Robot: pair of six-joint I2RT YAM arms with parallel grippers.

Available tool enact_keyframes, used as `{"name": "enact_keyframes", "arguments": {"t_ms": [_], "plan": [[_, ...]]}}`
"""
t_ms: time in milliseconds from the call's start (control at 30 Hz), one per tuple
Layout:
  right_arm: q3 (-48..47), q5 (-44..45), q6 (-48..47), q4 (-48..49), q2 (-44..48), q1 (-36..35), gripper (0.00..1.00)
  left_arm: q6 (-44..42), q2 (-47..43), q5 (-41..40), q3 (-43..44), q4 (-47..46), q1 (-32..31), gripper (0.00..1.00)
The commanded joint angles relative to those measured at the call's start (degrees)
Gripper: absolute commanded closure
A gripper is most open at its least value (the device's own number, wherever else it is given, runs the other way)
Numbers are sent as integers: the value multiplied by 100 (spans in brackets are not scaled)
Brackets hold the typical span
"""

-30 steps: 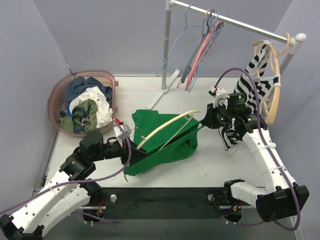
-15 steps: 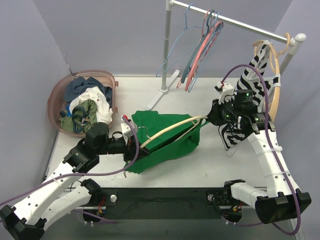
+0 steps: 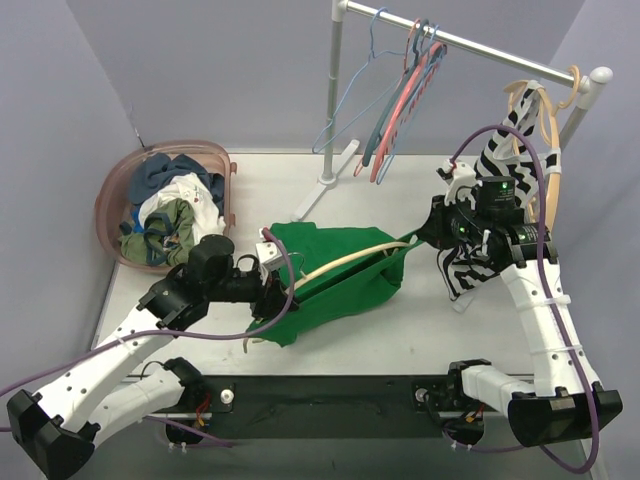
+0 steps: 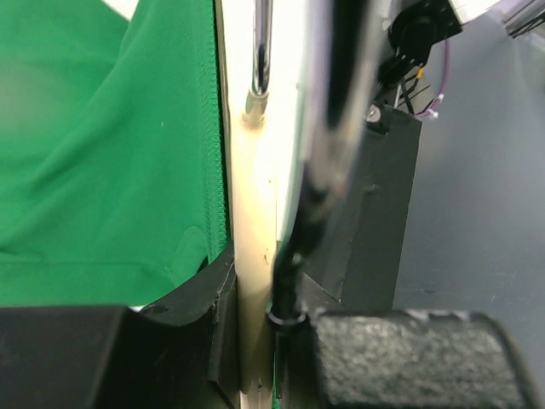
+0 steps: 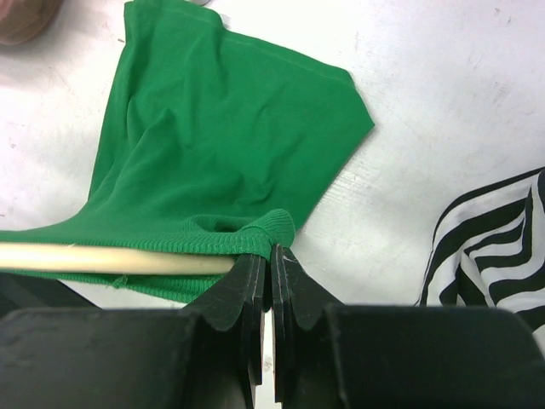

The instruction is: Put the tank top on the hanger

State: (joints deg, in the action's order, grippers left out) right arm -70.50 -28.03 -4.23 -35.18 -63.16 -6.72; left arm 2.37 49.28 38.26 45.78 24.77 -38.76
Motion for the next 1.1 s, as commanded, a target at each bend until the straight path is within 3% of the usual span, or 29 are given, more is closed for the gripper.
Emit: {"name": "enact_keyframes", "arguments": {"t_ms": [0, 233, 400, 633, 667, 767, 800, 867, 900, 1000, 1067], "plan": [[-438, 509, -315, 275, 110, 224, 100, -402, 160, -82, 422, 994, 44, 100], [-675, -438, -781, -147, 163, 110, 100, -562, 574, 102, 774, 1108, 36, 100], [-1140, -202, -974, -384, 58, -653, 100, -694, 961, 436, 1108, 1267, 27, 100], [-1687, -1547, -1396, -990, -276, -971, 97, -712, 1163, 515, 1565, 1328, 18, 100], [-1599, -1565, -1440, -1026, -259, -980, 94, -712, 1189, 524, 1609, 1319, 18, 100], [-1432, -1390, -1554, -1122, -171, -1041, 66, -694, 1233, 638, 1759, 1232, 9, 100], [-1414, -1294, -1703, -1192, -153, -1050, 49, -668, 1242, 674, 1794, 1197, 9, 100], [-1388, -1196, -1853, -1350, -57, -1059, 37, -659, 1312, 753, 1855, 1170, 9, 100], [-1396, -1109, -1993, -1377, -4, -1059, 26, -676, 1330, 797, 1890, 1161, 9, 100], [-1519, -1107, -2414, -1745, 128, -1051, 16, -729, 1418, 981, 2005, 1223, -8, 100], [-1572, -1598, -3168, -2377, 93, -1051, 15, -756, 1479, 1148, 2093, 1301, -35, 100]]}}
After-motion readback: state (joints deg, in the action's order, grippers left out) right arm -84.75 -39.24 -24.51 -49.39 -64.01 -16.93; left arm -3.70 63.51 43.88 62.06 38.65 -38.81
